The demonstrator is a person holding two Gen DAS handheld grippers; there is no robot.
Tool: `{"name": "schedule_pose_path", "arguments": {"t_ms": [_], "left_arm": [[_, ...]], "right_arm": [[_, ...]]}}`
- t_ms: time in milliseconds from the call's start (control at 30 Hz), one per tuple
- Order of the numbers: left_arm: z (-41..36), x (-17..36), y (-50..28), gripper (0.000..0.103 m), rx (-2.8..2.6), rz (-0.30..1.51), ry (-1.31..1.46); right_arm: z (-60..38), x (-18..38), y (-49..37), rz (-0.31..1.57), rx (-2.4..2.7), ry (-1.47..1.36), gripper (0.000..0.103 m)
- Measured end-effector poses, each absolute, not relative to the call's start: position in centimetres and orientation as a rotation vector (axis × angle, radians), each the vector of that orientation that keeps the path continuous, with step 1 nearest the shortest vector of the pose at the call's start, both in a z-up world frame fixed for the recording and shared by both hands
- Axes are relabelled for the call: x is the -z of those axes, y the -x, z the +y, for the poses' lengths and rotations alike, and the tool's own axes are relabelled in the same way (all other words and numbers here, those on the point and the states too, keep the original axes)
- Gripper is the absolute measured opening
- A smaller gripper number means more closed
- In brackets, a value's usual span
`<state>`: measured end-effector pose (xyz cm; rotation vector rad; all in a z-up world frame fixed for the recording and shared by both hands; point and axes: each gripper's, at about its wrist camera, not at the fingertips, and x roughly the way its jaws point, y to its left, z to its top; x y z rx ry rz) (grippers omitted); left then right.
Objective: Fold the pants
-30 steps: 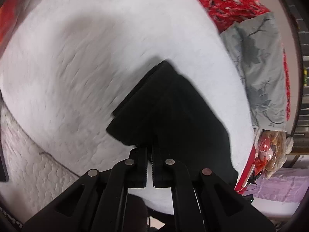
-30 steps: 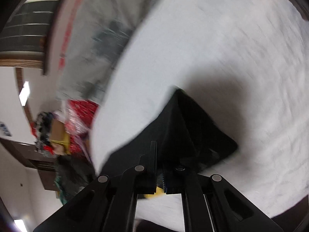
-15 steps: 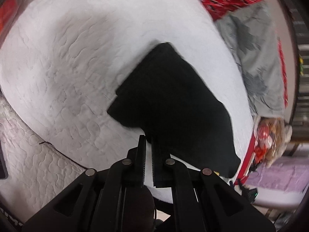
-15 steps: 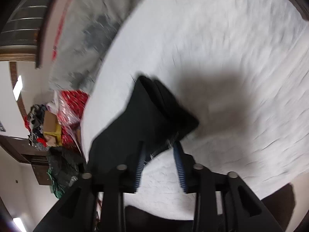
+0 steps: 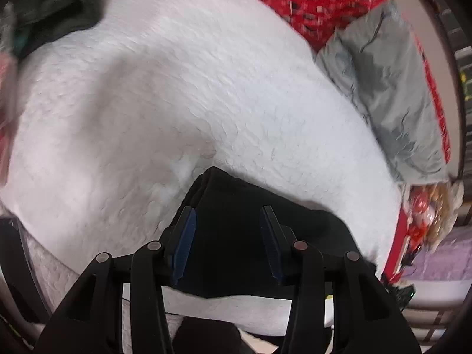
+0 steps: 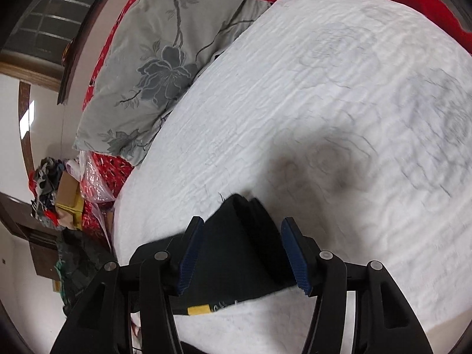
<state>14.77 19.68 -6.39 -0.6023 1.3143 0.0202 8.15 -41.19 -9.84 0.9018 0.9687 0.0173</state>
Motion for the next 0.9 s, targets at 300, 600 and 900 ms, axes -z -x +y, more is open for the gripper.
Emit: {"name": "schedule_pose_path", "arguments": {"t_ms": [300, 600, 900], "left_arm": [[18.1, 8.8, -15.7, 0.049, 0.026, 1.377, 0.520], [17.9, 9.0, -15.1, 0.002, -0.101, 1.351, 0.351], [20.8, 8.3, -13.4, 0.003, -0.086, 1.329, 0.607]], "right_arm": [[-39.3, 11.0, -12.2, 1.052, -0.050, -0.782, 0.061], [-39.3, 10.1, -10.7, 1.053, -0.004, -0.712, 0.011], [-40.0, 12.0, -9.5, 1.066, 0.040, -0.804, 0.034]]}}
